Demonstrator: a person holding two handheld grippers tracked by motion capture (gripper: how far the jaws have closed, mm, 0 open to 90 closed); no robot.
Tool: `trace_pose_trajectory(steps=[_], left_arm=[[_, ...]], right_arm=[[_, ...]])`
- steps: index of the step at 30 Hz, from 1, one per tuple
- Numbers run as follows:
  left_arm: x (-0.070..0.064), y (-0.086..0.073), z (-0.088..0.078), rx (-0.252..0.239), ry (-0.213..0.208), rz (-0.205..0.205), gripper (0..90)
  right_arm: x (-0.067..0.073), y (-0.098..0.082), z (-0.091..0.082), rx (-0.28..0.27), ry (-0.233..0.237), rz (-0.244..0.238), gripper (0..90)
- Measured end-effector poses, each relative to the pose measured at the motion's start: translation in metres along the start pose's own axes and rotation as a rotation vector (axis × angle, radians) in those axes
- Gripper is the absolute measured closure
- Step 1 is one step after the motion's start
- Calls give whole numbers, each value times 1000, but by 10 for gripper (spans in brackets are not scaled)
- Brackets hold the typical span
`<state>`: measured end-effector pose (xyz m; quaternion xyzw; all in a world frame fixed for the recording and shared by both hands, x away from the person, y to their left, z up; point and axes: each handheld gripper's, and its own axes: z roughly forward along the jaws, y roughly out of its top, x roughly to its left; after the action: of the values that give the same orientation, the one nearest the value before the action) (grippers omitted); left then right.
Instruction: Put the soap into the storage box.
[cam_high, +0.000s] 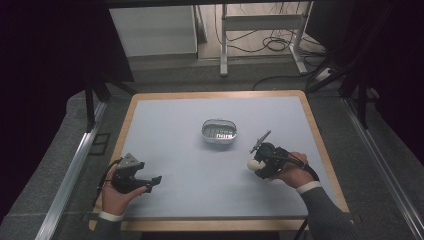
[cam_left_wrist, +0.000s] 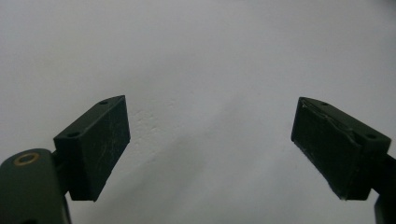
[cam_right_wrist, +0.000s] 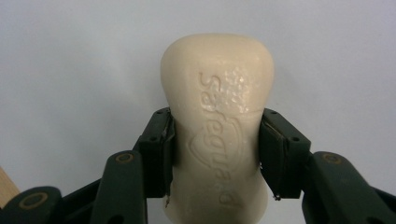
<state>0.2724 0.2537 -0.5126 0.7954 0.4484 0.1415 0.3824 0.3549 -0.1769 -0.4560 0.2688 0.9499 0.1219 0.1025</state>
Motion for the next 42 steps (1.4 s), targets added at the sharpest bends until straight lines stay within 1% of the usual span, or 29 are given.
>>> trace_pose_trajectory(steps=[1, 3, 4, 9, 13, 18, 26, 29, 35, 42], left_arm=[[0, 0, 0, -2, 1, -4, 121], [0, 0, 0, 3, 2, -2, 121], [0, 0, 1, 5, 2, -1, 121], [0, 0, 2, 10, 1, 6, 120], [0, 0, 2, 7, 0, 4, 121], [0, 0, 1, 7, 2, 2, 121], [1, 0, 1, 8, 4, 7, 121], [1, 0, 0, 2, 5, 1, 121], [1, 0, 0, 7, 4, 7, 121], [1, 0, 1, 8, 5, 5, 121]], right_arm=[[-1, 0, -1, -7, -8, -2, 499], [-3, 0, -1, -7, -4, 4, 499], [-6, 0, -2, -12, -9, 7, 499], [-10, 3, -3, -18, -7, 11, 499], [-12, 9, -6, -29, -9, 15, 499], [-16, 21, -12, -49, -18, 7, 499], [-18, 32, -13, -69, -16, -4, 499], [-18, 37, -13, -78, -14, -11, 499], [-18, 41, -14, -81, -16, -18, 499], [-20, 49, -14, -85, -19, -26, 499]])
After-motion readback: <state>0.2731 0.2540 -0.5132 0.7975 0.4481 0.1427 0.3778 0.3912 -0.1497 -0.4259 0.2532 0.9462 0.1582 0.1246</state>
